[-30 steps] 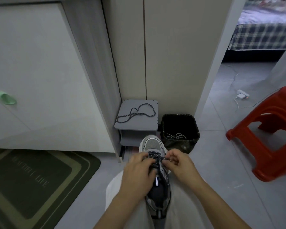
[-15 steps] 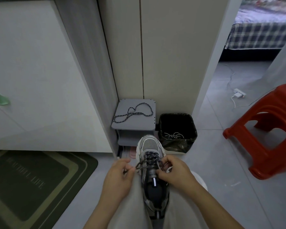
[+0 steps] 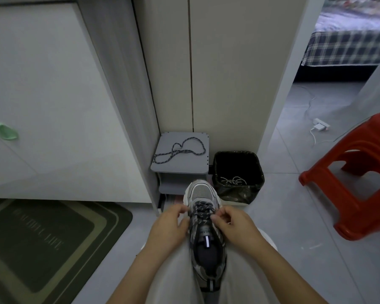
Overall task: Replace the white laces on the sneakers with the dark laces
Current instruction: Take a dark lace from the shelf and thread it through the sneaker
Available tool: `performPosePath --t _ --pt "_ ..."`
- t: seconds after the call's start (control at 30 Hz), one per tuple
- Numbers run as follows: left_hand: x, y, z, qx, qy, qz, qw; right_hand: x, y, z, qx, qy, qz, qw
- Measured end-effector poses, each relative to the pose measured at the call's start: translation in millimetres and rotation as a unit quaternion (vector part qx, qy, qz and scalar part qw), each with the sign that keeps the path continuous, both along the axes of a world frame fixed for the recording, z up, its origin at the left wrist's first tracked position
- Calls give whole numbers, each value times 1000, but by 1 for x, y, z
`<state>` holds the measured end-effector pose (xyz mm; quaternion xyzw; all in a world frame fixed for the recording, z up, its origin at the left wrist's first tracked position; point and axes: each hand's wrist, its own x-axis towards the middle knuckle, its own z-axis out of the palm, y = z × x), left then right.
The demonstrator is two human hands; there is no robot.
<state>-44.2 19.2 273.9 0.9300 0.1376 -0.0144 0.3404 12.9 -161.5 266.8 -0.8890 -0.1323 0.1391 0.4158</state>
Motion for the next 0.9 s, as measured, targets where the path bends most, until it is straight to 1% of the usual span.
performPosePath --t 0.13,0.2,0.27,0.33,0.5,0.57,0.6,0.67,0.73,0.8,0.9 --pt "15 -3 -6 18 47 -37 998 7 3 3 -50 -30 49 997" --pt "16 0 -4 27 49 -51 997 10 3 6 -88 -52 81 991" --pt "16 4 1 15 44 -45 998 14 2 11 -115 -71 108 985" --pt "17 12 9 3 47 -47 998 16 -1 16 -128 -73 125 981" --pt "18 42 28 21 74 -41 996 19 1 23 -156 -58 134 977" --pt "17 45 36 -8 71 -47 996 21 5 29 -180 -69 143 971" --pt "16 43 41 -44 64 -46 996 22 9 33 -185 -86 145 968" --pt "18 37 53 -141 48 -44 988 22 24 42 -158 -128 161 966" --pt "20 32 62 -213 25 -54 975 19 43 51 -86 -152 196 965" --pt "21 31 68 -245 -5 -55 968 18 56 60 -53 -169 196 965" --pt "19 39 67 -260 -39 -7 965 27 58 77 -10 -139 129 982"
